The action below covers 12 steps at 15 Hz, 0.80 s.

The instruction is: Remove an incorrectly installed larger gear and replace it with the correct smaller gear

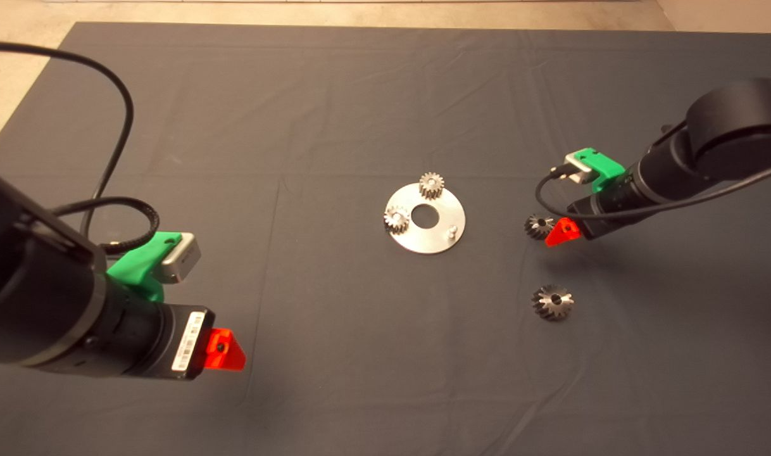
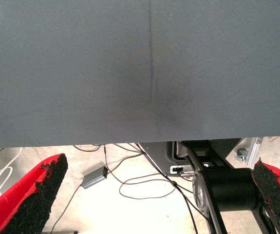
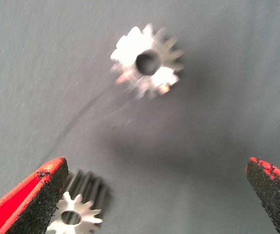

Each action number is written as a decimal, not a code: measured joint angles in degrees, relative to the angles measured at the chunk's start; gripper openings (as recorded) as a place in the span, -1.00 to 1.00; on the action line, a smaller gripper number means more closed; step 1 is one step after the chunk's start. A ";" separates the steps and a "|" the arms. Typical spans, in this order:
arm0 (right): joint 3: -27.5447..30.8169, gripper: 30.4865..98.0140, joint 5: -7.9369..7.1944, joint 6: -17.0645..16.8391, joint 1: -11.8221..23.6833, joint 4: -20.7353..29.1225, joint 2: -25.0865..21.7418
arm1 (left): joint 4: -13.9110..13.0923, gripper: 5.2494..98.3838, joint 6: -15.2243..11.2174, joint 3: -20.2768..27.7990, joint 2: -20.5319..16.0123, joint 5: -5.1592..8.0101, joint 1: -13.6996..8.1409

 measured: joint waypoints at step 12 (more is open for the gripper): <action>-7.50 0.97 1.34 -0.06 0.02 0.05 7.97 | 0.00 1.00 0.02 0.00 0.02 0.00 0.00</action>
